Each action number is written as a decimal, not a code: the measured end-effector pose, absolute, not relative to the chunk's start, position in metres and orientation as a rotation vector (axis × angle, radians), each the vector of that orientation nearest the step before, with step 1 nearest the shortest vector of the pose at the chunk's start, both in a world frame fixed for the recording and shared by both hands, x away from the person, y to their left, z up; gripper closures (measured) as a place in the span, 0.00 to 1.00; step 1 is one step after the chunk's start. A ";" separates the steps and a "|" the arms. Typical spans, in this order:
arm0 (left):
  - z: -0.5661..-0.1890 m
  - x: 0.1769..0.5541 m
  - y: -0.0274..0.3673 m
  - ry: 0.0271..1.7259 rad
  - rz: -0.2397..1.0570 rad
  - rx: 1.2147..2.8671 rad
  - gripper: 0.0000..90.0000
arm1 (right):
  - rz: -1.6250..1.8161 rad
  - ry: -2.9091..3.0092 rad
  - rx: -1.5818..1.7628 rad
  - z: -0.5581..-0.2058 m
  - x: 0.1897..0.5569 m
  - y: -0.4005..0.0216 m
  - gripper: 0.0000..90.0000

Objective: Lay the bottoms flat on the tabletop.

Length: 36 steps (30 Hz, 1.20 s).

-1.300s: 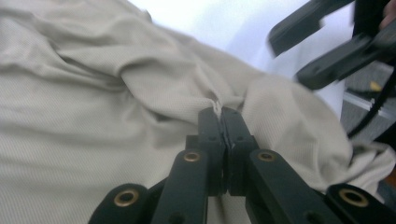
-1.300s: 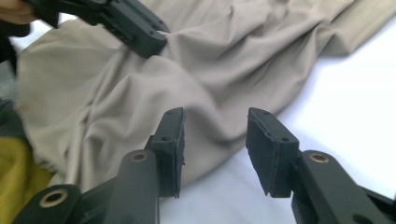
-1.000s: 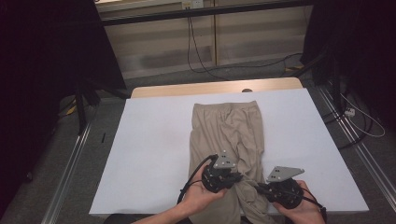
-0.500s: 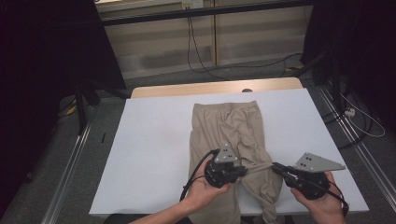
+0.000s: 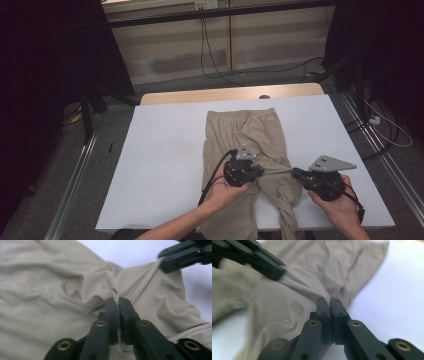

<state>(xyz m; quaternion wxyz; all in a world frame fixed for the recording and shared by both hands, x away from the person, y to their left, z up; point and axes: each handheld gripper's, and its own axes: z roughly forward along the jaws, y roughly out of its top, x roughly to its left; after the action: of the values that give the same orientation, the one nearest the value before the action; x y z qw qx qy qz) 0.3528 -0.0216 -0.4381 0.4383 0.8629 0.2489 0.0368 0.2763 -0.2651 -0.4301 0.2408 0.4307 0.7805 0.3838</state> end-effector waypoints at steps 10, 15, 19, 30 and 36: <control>-0.428 0.314 -0.034 0.440 0.151 2.165 0.62 | 1.084 2.074 1.219 -0.421 0.263 -0.282 0.73; -0.445 0.311 -0.050 0.392 0.108 2.235 0.66 | 1.059 2.275 1.169 -0.440 0.244 -0.264 0.78; -0.458 0.306 -0.055 0.351 0.079 2.304 0.64 | 0.980 2.370 1.155 -0.452 0.246 -0.253 0.64; -0.456 0.275 -0.033 0.231 -0.093 2.351 1.00 | 0.940 2.486 1.111 -0.450 0.215 -0.244 1.00; -0.454 0.253 -0.017 0.179 -0.188 2.364 1.00 | 0.945 2.580 1.065 -0.448 0.195 -0.234 0.98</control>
<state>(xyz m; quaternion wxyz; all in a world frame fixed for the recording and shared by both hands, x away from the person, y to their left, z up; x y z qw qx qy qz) 0.2527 -0.0171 -0.4544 0.3725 0.9225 0.0698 -0.0734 0.1953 -0.2344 -0.4478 0.0974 0.3597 0.8713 0.3192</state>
